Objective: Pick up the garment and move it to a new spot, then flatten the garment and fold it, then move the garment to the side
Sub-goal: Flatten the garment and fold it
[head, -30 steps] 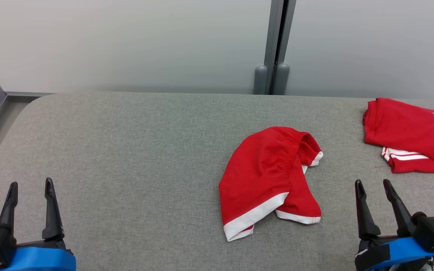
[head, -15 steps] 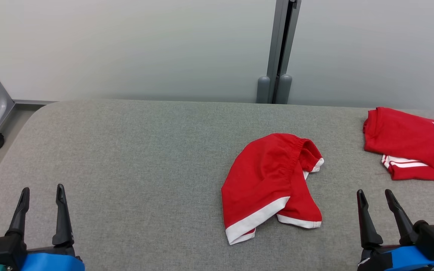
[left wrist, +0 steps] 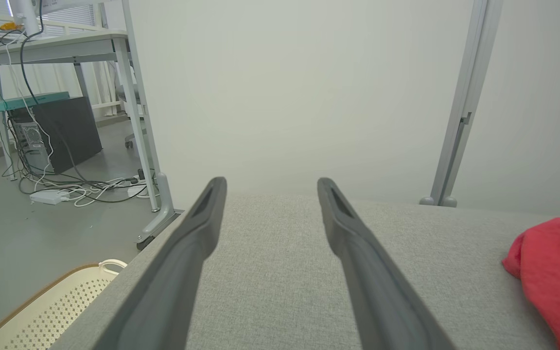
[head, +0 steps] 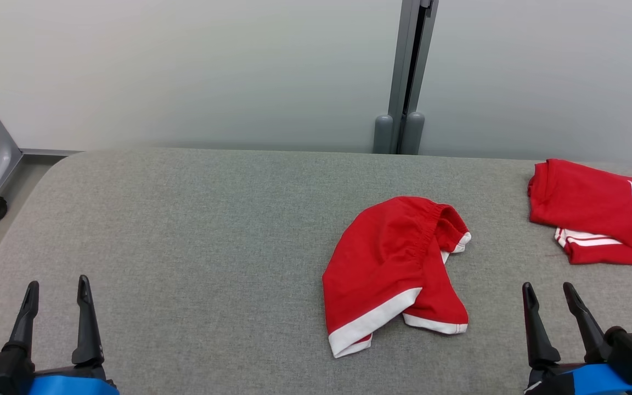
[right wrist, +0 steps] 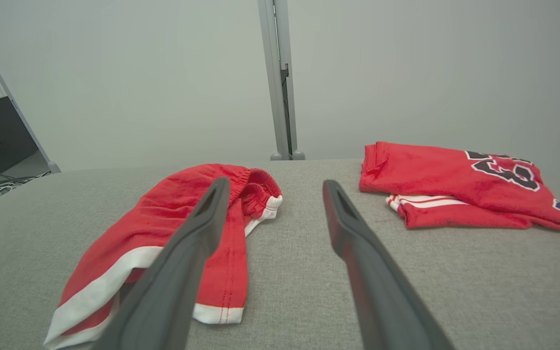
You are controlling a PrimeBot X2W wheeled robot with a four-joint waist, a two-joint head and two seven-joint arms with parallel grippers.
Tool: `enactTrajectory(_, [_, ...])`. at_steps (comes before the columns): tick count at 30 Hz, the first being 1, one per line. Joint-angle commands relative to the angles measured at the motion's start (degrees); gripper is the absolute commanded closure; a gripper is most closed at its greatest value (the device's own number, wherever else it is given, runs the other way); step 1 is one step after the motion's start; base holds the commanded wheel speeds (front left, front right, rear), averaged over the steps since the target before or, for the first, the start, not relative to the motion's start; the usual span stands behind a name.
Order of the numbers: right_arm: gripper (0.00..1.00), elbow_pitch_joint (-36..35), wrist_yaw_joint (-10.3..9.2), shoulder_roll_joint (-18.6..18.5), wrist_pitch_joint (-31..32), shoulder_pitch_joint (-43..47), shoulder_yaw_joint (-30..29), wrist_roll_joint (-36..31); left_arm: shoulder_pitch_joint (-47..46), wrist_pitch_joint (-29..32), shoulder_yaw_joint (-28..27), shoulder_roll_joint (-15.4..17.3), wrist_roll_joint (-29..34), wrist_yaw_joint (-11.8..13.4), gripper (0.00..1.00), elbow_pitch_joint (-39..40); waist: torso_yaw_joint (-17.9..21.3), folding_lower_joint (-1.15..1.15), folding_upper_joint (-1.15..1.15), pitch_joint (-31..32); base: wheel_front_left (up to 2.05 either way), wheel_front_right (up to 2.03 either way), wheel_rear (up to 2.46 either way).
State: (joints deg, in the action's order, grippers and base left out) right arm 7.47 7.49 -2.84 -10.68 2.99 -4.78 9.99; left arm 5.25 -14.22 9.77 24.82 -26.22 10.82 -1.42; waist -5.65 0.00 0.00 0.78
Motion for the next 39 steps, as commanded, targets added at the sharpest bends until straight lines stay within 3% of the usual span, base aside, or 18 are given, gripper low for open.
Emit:
enactTrajectory(1, [0.0,-0.2,0.01,-0.1,0.1,0.8,-0.2,0.2,0.4,-0.2,-0.4,-0.1,-0.1,0.2,0.0,0.2,0.0,0.0,0.0,0.0,0.0,0.0,0.0])
enactTrajectory(39, [0.0,1.0,0.01,-0.1,0.5,0.3,-0.3,0.5,-0.5,-1.0,-2.3,-0.1,0.3,-0.8,0.0,-0.7,-0.3,0.0,0.0,-0.2,0.0,0.0,0.0])
